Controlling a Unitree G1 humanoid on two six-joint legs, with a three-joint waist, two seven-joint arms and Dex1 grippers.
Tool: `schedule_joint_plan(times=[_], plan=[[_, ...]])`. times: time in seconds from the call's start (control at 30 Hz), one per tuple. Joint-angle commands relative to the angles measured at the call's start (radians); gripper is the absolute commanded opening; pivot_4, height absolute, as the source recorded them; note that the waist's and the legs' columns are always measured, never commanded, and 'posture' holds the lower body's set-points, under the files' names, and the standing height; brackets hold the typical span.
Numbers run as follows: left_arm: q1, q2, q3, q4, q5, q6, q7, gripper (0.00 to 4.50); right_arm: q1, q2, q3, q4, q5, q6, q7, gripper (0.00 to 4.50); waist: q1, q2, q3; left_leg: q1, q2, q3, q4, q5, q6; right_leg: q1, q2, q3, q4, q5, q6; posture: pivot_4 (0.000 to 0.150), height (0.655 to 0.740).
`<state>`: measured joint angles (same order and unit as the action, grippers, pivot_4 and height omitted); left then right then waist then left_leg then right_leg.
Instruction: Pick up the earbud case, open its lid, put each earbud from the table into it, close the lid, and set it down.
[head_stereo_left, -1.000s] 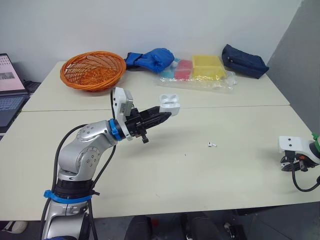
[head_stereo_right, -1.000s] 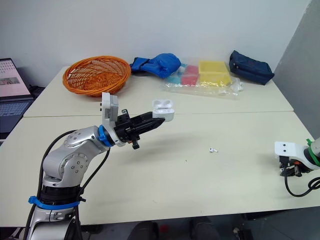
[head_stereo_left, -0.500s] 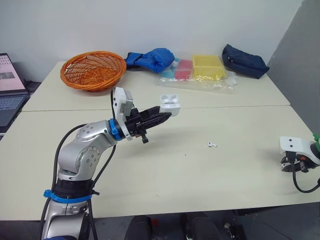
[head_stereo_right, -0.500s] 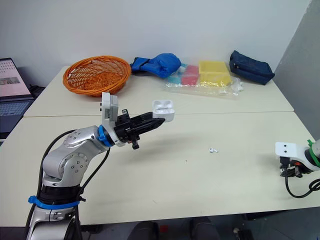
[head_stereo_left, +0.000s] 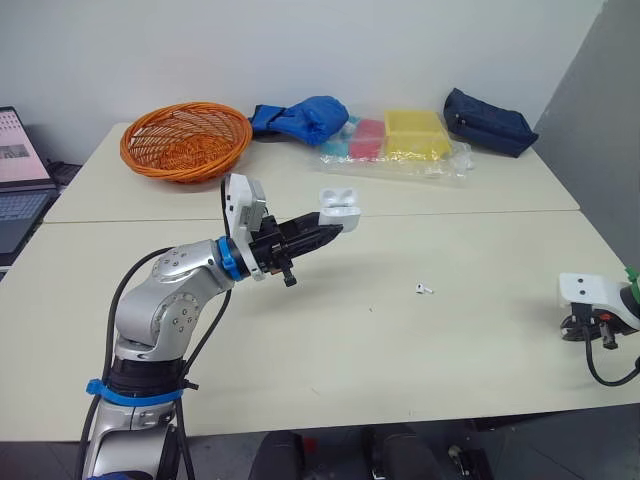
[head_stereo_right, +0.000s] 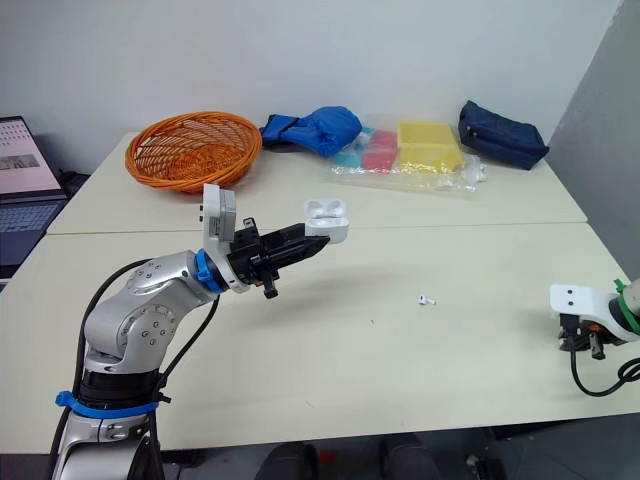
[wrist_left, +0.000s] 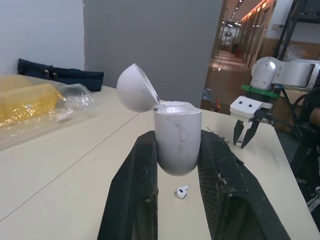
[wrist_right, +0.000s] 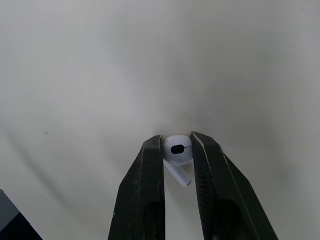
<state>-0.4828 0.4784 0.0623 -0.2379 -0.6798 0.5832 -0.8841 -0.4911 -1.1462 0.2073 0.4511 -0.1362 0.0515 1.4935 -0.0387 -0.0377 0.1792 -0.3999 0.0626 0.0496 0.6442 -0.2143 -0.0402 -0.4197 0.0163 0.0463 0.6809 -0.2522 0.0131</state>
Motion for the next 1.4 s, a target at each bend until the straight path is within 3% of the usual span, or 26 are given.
schedule_joint_plan(times=[0.03,0.13,0.2,0.27,0.33,0.43,0.53,0.67,1.03,1.4], plan=[[-0.018,-0.019,-0.005,-0.005,0.004,-0.036,0.002,0.73,-0.065,0.021,-0.084,-0.232,0.163,0.199,0.060,0.41,-0.002,0.000,0.000,0.000,0.000,0.000,0.000,0.000,0.000,0.000,0.000,0.000,0.000,0.000,0.000,0.150,0.7400],[-0.019,-0.053,-0.011,0.015,0.018,-0.071,0.017,0.73,-0.165,0.097,-0.145,-0.436,0.334,0.469,0.010,0.41,-0.009,0.001,0.000,0.000,0.000,-0.001,0.000,0.000,0.000,0.000,0.000,0.000,0.001,0.000,0.000,0.150,0.7400],[-0.014,-0.098,-0.022,0.023,0.038,-0.101,0.051,0.73,-0.314,0.254,-0.251,-0.558,0.484,0.775,-0.188,0.41,-0.013,0.001,0.000,0.000,0.000,-0.002,0.000,0.000,0.000,0.000,0.000,-0.001,0.001,0.001,0.000,0.150,0.7400],[-0.009,-0.136,-0.025,0.034,0.065,-0.148,0.075,0.73,-0.391,0.386,-0.344,-0.645,0.568,0.947,-0.349,0.41,-0.013,0.001,0.000,0.000,0.000,-0.004,0.000,0.000,0.000,0.000,0.000,0.000,0.001,0.001,0.000,0.150,0.7400],[-0.013,-0.169,-0.031,0.059,0.114,-0.217,0.098,0.73,-0.401,0.492,-0.404,-0.751,0.602,0.990,-0.485,0.41,0.002,-0.001,-0.001,-0.002,0.001,-0.008,0.000,0.000,-0.001,0.000,0.000,-0.002,0.000,0.001,-0.001,0.150,0.7400],[-0.053,-0.236,-0.032,0.115,0.161,-0.291,0.166,0.73,-0.436,0.787,-0.515,-0.910,0.686,1.068,-0.783,0.41,0.015,-0.001,-0.002,-0.006,0.001,-0.011,-0.001,0.000,-0.001,-0.001,0.000,-0.005,-0.001,-0.001,-0.003,0.150,0.7400],[-0.072,-0.260,-0.033,0.143,0.180,-0.321,0.178,0.73,-0.440,0.905,-0.518,-0.963,0.713,1.076,-0.910,0.41,0.020,0.000,-0.002,-0.016,0.000,-0.013,0.002,0.000,0.000,-0.007,0.000,-0.007,-0.001,0.001,-0.003,0.150,0.7400],[-0.089,-0.272,-0.063,0.161,0.246,-0.362,0.205,0.73,-0.440,0.954,-0.484,-0.954,0.730,1.033,-0.991,0.41,0.020,0.000,-0.002,-0.017,-0.002,-0.012,0.002,0.000,0.000,-0.007,-0.002,-0.006,-0.003,0.003,-0.005,0.150,0.7400],[-0.122,-0.268,-0.058,0.146,0.194,-0.344,0.152,0.73,-0.321,0.990,-0.366,-0.902,0.726,0.939,-1.079,0.41,0.005,0.000,-0.002,-0.015,0.000,-0.014,0.002,0.000,0.000,-0.006,0.000,-0.007,-0.002,0.001,-0.001,0.150,0.7400],[-0.138,-0.267,-0.054,0.165,0.198,-0.355,0.134,0.73,-0.310,0.981,-0.373,-0.885,0.777,0.951,-1.135,0.41,0.006,0.000,-0.002,-0.015,0.000,-0.015,0.001,0.000,0.000,-0.006,0.000,-0.008,-0.002,0.000,-0.001,0.150,0.7400]])
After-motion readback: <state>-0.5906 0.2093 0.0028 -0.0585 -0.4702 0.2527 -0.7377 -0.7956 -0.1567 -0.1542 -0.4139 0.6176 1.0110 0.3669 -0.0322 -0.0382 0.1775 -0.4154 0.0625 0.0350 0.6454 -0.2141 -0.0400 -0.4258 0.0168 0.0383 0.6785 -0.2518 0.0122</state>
